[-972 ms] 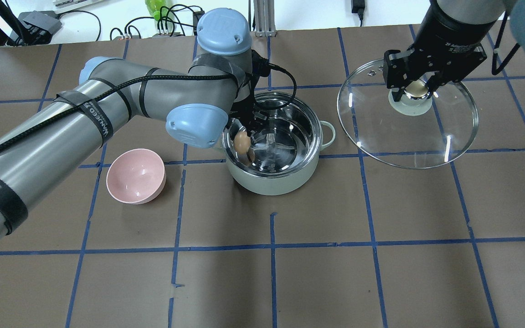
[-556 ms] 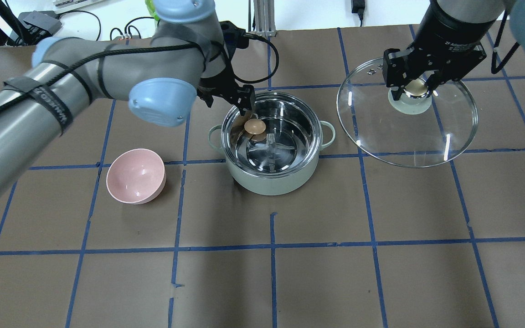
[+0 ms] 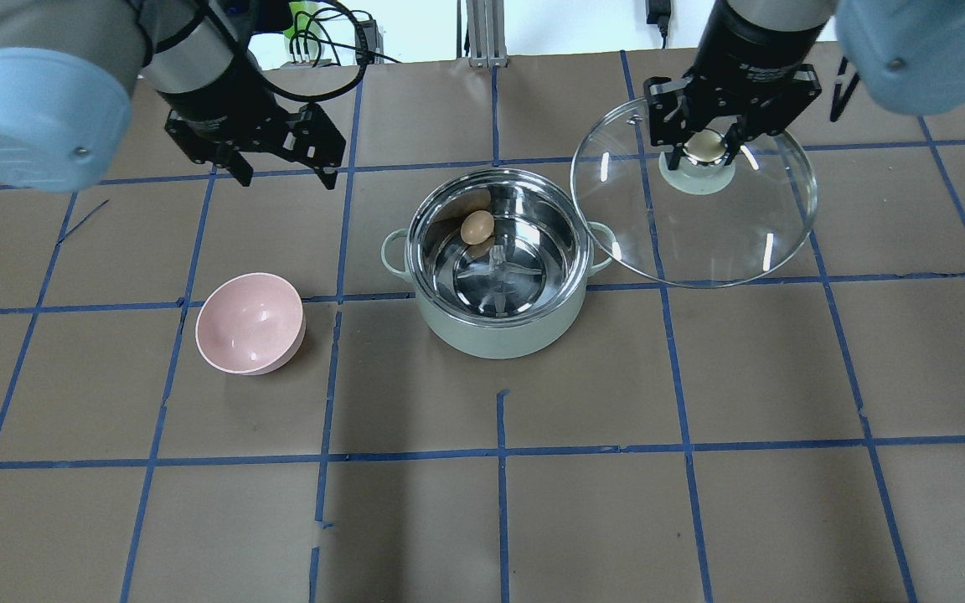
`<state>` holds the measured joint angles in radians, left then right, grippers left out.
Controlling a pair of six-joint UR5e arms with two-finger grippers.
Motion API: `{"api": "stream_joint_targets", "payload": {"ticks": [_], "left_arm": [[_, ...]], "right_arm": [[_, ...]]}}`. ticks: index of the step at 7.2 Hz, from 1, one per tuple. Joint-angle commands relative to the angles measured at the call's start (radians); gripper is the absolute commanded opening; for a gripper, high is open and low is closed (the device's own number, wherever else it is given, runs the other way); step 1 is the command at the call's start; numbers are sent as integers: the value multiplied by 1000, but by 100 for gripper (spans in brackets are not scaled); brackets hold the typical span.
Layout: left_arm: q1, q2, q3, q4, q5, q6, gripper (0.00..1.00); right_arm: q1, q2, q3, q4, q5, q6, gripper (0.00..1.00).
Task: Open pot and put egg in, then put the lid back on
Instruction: 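Carry the glass lid over the pot and lower it on with the right gripper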
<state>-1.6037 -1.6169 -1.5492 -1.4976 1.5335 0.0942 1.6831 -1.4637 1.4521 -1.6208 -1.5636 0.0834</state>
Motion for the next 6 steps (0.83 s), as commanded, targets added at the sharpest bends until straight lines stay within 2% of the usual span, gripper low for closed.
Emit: {"api": "stream_joint_targets", "payload": {"ticks": [1, 6], "left_arm": [[7, 83, 15, -139, 85, -2, 99], [18, 100, -18, -141, 80, -54, 100]], "right_arm": [[148, 129, -45, -106, 7, 197, 14], [244, 223, -61, -185, -3, 493, 14]]}}
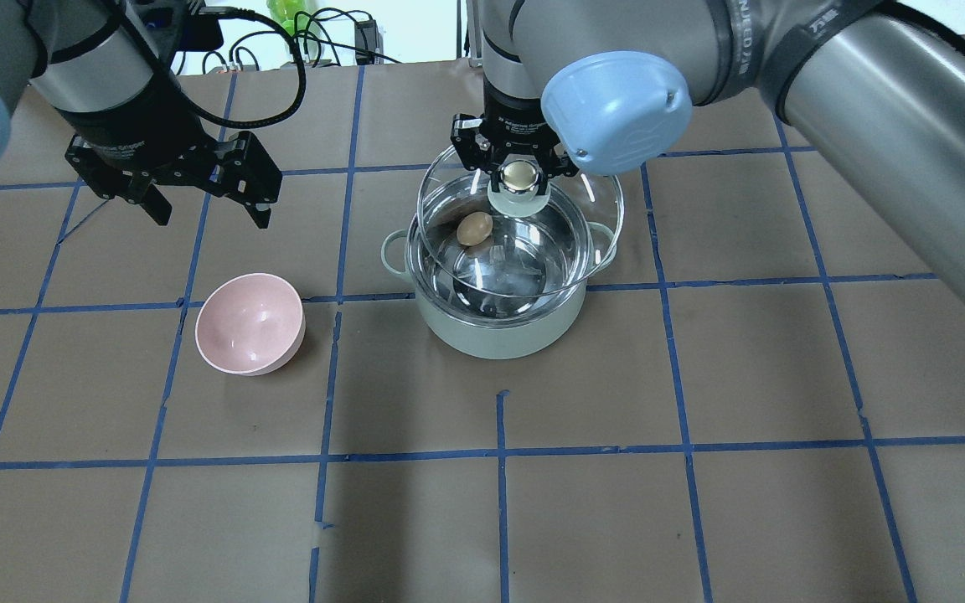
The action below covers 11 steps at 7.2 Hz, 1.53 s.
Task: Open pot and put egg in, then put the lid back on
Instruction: 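Carry the glass lid over the pot and lower it on with the right gripper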
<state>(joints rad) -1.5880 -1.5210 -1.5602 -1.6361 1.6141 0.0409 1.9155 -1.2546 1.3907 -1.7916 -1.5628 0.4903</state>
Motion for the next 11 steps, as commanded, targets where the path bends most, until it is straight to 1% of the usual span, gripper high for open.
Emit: {"api": "stream_joint_targets", "payload": {"ticks": [1, 2, 3, 4, 6, 7, 8, 9, 11], "left_arm": [[19, 2, -1, 4, -3, 4, 100], [92, 2, 12, 5, -14, 11, 100], [135, 5, 15, 4, -52, 11, 100], [132, 7, 25, 8, -59, 11, 100], [131, 16, 6, 15, -62, 11, 100], [131, 16, 0, 44, -62, 4, 100], [128, 21, -1, 36, -45, 2, 100], [126, 21, -4, 41, -63, 20, 100], [120, 19, -6, 42, -63, 40, 100]], "right_arm": [[14, 30, 1, -34, -8, 135, 14], [22, 59, 1, -85, -8, 149, 14], [42, 82, 1, -112, -11, 151, 14], [42, 86, 5, -114, -5, 151, 15], [46, 106, 10, -112, -8, 143, 15], [46, 109, 10, -111, -11, 140, 15], [46, 109, 13, -108, -10, 120, 16], [46, 109, 20, -107, -11, 117, 15], [46, 106, 22, -109, -13, 100, 15]]}}
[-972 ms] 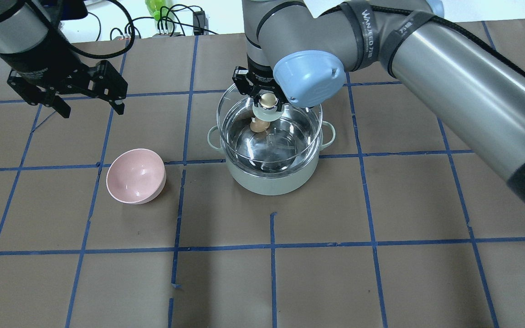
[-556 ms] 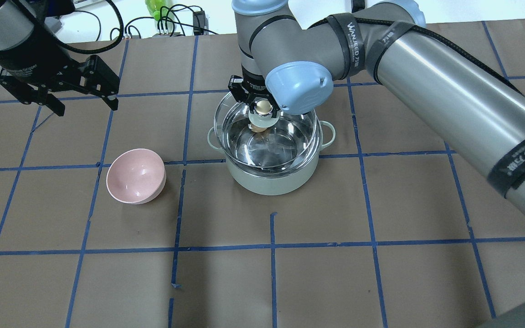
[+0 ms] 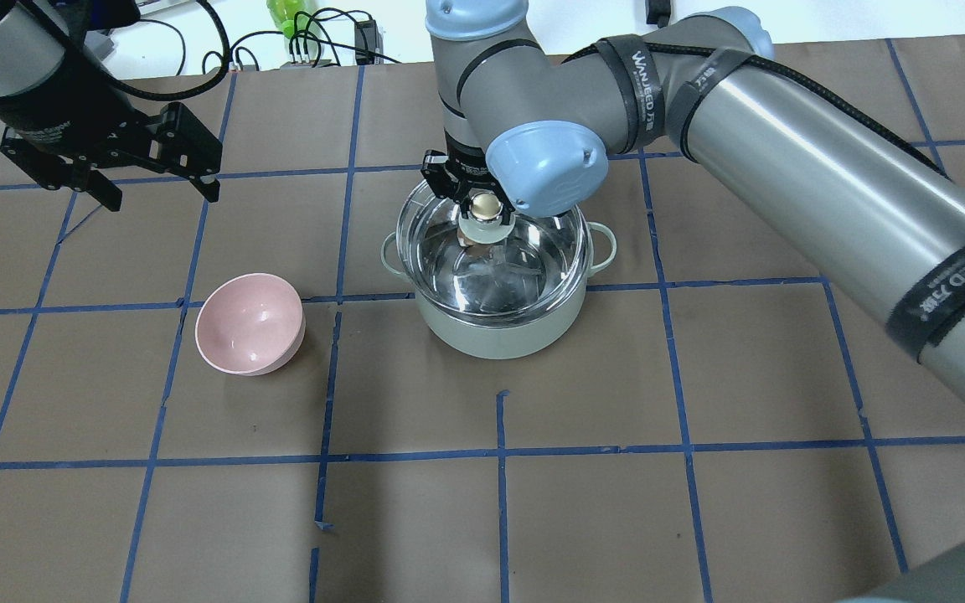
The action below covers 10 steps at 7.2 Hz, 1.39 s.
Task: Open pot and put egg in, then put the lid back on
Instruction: 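Carry the glass lid over the pot and lower it on with the right gripper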
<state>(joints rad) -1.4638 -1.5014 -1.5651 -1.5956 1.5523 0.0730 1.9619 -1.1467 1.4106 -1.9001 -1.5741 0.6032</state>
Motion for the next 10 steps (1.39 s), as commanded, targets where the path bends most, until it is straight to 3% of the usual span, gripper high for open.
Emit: {"api": "stream_joint_targets", "payload": {"ticks": [1, 10], "left_arm": [[-4, -5, -1, 6, -1, 13, 100], [-38, -16, -1, 17, 2, -19, 100]], "right_arm": [[0, -4, 4, 1, -1, -22, 16], [0, -11, 36, -5, -1, -46, 16]]}}
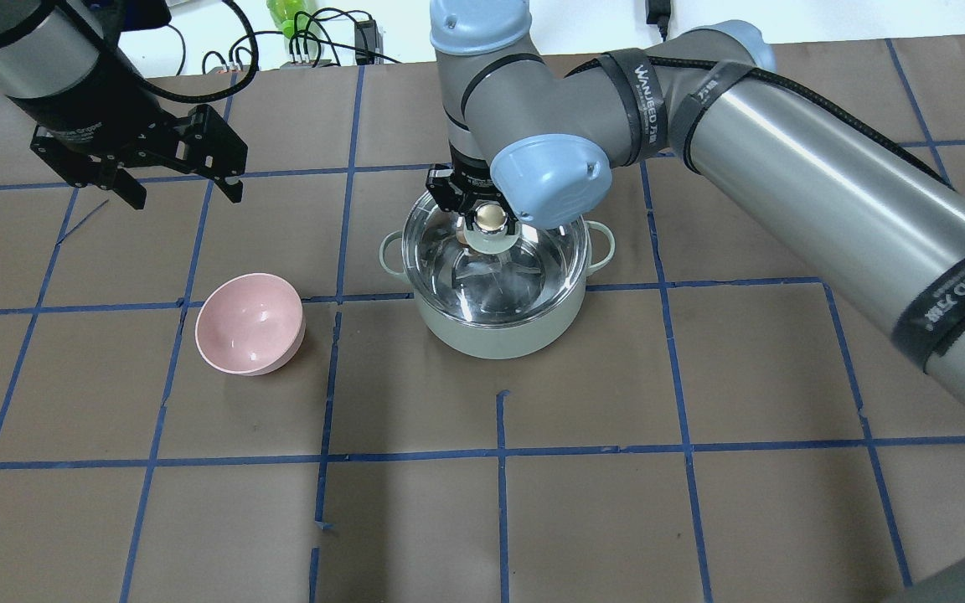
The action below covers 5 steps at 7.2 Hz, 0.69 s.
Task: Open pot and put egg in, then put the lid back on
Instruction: 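Release the lid knob and raise the right gripper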
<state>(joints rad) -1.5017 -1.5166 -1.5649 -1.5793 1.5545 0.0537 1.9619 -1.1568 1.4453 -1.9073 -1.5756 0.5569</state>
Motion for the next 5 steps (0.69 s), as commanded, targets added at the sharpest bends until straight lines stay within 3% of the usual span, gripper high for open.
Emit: {"api": "stream_joint_targets", "payload": {"ticks": [1, 2, 3, 4, 5], "left_arm": [[0, -1, -1, 1, -2, 0, 100], [0, -1, -1, 1, -2, 0, 100], [0, -1, -1, 1, -2, 0, 100], [0, -2, -1, 1, -2, 0, 100], [0, -1, -1, 1, -2, 0, 100]], "right_arm": [[0, -1, 1, 5, -1, 0, 16], [0, -3, 1, 1, 2, -2, 17], [0, -1, 4, -4, 0, -2, 24], [0, -1, 7, -3, -3, -5, 57], [0, -1, 7, -1, -7, -23, 99]]}}
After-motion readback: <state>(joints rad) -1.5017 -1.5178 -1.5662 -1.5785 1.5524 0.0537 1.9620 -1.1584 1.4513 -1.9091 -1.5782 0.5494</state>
